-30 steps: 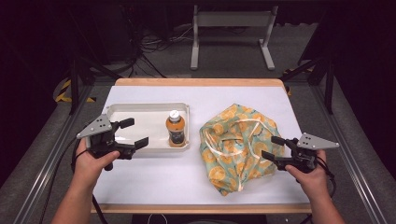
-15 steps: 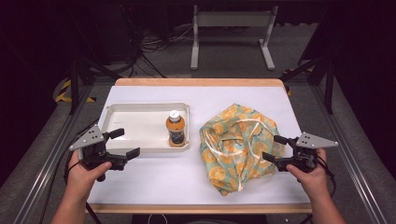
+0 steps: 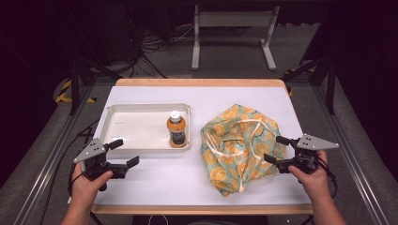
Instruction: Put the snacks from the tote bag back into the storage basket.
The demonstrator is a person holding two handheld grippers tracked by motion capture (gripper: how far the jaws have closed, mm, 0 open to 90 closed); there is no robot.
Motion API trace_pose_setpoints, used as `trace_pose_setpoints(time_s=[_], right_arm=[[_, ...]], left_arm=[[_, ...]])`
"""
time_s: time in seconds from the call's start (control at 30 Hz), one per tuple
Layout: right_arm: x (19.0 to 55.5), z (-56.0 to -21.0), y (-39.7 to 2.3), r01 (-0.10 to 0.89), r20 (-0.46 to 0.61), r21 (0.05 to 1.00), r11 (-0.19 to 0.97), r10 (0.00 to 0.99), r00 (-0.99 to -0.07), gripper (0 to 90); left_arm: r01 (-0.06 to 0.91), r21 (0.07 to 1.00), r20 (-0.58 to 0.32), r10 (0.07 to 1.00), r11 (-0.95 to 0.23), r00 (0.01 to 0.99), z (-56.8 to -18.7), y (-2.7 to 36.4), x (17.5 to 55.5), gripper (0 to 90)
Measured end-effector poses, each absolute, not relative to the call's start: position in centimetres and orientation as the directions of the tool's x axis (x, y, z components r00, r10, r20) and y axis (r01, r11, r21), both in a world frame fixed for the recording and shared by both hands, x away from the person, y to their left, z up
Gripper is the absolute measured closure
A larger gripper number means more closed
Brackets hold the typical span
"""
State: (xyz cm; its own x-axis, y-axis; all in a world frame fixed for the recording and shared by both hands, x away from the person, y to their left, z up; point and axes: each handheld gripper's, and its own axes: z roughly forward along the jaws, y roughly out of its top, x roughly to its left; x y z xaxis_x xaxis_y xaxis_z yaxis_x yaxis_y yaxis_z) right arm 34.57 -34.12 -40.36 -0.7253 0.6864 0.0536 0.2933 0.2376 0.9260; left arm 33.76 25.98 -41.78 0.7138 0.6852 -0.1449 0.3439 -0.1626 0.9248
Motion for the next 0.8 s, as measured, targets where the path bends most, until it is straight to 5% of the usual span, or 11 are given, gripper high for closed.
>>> trace_pose_setpoints(time_s=[0.8], right_arm=[[34.5, -41.6, -34.6, 0.29, 0.051, 0.93, 0.225, 0.703, -0.709, 7.4]], left_arm=[[0.333, 0.93, -0.118, 0.727, -0.158, 0.676, -45.5, 25.5, 33.3, 4.9]])
